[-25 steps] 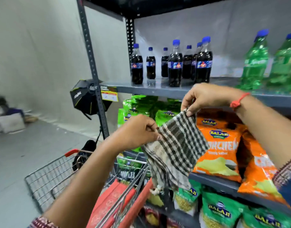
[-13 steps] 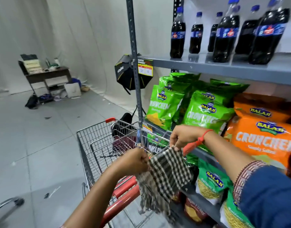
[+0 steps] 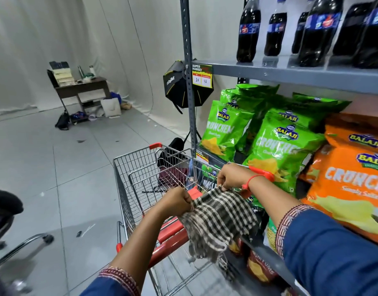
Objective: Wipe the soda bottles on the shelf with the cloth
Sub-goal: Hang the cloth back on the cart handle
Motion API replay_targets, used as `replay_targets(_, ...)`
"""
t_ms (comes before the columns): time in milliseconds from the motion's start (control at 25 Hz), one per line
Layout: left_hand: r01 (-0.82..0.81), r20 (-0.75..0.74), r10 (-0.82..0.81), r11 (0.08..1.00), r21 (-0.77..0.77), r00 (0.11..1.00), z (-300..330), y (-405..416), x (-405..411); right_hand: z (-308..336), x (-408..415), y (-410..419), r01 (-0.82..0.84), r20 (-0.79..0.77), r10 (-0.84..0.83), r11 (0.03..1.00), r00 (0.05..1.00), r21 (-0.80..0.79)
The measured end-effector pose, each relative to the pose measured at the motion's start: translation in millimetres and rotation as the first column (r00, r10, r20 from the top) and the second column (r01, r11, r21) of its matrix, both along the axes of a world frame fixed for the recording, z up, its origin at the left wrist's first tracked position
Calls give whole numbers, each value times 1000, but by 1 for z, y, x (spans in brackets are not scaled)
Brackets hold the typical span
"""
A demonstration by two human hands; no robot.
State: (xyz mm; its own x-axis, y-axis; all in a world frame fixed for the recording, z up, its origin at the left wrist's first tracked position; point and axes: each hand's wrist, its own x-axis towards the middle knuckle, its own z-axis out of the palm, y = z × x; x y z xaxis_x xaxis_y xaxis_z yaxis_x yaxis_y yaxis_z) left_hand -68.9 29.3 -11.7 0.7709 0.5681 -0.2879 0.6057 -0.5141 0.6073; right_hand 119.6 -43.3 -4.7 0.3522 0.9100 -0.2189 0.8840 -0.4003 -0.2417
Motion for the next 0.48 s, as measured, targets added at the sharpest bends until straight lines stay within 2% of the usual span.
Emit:
replay_targets(160,-48,6,48,998,34,999,-11,1,6,-14,0,-1,41,83,-46,997,996,59)
replay_targets(320,-40,-25,42,995,92,999,-14,-3,13,-21,-4,-7,6,157,-12,999,987,32)
replay_targets(400,-58,22,56,987,152,998,-11,-6,10,-16,-6,-12,2,140,-14,997,990,80)
replay_targets(480,-16,55,8,989,145,998,-4,-12,5,-1,-5,-19,-6,52,-2,989,999,150)
